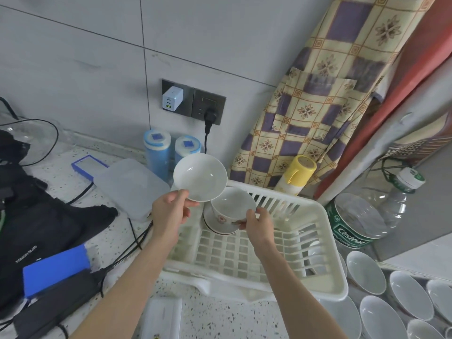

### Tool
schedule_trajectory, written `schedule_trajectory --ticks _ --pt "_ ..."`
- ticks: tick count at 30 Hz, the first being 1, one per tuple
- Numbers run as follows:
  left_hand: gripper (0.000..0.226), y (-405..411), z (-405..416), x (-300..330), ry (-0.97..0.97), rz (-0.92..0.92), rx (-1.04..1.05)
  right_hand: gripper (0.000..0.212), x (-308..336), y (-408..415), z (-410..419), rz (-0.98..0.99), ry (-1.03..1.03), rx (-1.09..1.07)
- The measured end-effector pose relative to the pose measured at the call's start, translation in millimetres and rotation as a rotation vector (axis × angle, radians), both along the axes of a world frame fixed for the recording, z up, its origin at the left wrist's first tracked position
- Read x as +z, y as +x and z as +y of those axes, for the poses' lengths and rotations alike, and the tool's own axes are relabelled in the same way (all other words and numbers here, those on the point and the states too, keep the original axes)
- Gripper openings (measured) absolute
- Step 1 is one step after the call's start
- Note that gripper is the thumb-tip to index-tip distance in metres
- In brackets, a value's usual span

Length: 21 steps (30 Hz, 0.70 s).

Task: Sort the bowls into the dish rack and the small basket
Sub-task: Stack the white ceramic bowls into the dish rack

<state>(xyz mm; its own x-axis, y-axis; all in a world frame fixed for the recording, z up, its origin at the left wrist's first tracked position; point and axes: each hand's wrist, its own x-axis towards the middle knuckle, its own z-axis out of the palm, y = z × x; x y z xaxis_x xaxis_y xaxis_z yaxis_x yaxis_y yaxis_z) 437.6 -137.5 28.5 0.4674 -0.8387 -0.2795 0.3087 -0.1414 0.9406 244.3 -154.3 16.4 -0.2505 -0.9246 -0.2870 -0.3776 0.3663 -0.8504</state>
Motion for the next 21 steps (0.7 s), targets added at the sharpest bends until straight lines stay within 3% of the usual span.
schedule_trajectory --ticks 10,21 --pt "0.023 0 -1 -5 0.008 -0.079 -0.041 0.038 -10 5 -6 0.151 0.091 0.119" --pt "0.021 -2 1 -3 -0.048 -0.176 -0.103 0.034 -13 6 -2 0.095 0.13 0.08"
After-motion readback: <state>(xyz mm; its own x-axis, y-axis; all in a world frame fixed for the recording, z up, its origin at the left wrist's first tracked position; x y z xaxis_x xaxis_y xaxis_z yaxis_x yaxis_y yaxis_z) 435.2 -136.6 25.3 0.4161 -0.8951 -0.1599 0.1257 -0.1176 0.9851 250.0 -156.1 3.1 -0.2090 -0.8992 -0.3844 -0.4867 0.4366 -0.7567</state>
